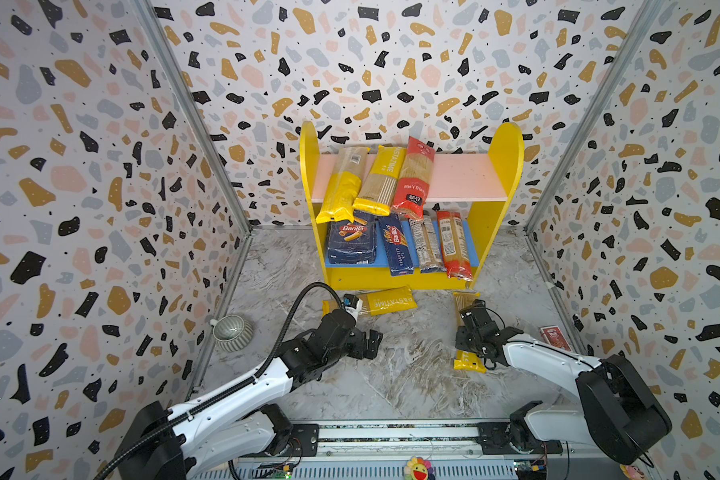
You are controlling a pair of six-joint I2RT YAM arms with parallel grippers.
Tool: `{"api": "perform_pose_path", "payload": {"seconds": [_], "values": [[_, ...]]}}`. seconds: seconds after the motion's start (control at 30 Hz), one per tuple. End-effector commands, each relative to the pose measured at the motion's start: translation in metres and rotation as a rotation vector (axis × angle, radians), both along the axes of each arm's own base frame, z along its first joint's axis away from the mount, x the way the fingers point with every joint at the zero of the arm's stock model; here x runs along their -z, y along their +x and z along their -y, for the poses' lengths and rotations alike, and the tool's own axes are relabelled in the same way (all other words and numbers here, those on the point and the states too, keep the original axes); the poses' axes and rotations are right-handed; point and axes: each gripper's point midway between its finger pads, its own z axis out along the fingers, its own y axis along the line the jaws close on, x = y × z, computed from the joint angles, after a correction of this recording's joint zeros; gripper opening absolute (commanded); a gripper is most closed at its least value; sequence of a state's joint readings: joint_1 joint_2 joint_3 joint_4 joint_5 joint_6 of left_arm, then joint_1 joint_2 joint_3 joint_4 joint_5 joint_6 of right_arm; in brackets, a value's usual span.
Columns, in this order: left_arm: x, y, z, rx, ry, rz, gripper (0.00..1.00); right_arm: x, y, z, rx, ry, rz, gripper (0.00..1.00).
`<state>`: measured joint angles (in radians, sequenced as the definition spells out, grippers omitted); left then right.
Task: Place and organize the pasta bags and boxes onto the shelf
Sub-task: 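Grasp the yellow Pastatime bag lying nearest the right gripper and lift it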
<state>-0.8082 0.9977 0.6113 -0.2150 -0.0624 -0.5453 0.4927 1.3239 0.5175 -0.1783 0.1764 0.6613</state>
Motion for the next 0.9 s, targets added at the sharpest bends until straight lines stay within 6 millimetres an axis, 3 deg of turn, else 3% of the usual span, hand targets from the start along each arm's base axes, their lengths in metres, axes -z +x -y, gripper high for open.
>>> {"api": "perform_pose_path", "payload": {"seconds": [0.0,0.23,0.87], "values": [[-0.009,0.000,0.003,-0.001,-0.041,0.026,1.00,0.041,-0.058,-0.006,-0.072,0.037,-0.254,0.26],[-0.015,-0.003,-0.004,-0.019,-0.048,0.038,0.99,0.017,-0.055,-0.019,-0.104,0.123,-0.194,0.13],[-0.036,-0.002,-0.015,-0.056,-0.047,0.080,1.00,-0.080,-0.062,-0.025,-0.137,0.276,0.020,0.09]]}}
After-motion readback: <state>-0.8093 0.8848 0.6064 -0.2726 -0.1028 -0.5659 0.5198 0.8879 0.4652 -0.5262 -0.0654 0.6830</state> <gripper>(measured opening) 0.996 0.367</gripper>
